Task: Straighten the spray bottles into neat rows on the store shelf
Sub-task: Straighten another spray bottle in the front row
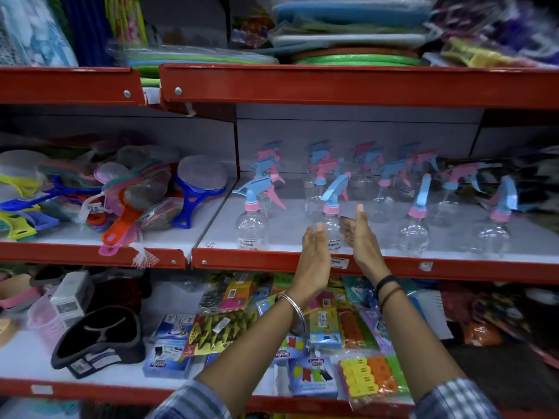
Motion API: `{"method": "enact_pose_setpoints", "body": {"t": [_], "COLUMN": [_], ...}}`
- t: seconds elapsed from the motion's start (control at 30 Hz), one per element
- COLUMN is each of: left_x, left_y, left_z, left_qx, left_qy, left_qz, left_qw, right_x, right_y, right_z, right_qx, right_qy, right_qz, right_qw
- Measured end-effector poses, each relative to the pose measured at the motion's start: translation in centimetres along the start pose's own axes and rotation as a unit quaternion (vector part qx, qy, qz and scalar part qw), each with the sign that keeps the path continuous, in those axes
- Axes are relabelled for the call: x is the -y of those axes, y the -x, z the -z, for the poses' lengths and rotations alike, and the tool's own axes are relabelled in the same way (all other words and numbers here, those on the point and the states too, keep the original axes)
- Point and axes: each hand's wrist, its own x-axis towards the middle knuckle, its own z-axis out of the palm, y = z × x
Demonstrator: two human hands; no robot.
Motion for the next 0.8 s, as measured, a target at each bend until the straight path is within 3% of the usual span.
{"method": "enact_pose_setpoints", "body": {"t": [0.17, 0.63, 0.7, 0.8], "left_x": [0.3, -0.1, 0.3, 0.4], "left_y": [-1.1, -2.3, -2.1, -0.7], "left_z": [0.3, 0.7, 0.2, -1.7], "left_qx": [-0.023, -0.029, -0.072, -0.187], "left_qy": [0.048, 0.046, 0.052, 0.092], "left_qz": [0.023, 0.051, 0.020, -0.112], "left_qw": [0.998, 0.997, 0.996, 0.972], "right_x": [-0.5, -1.5, -1.5, -2.0], "right_y": [1.1, 2.2, 2.5, 3.5], "right_z": [0.4, -0.5, -0.3, 1.6], "right_qx": [-0.011, -0.054, -0.071, -0.132], "right_qy": [-0.021, -0.021, -0.033, -0.082], "right_qz": [0.008, 0.025, 0.037, 0.109], "right_qw": [1.000, 0.998, 0.996, 0.982]}}
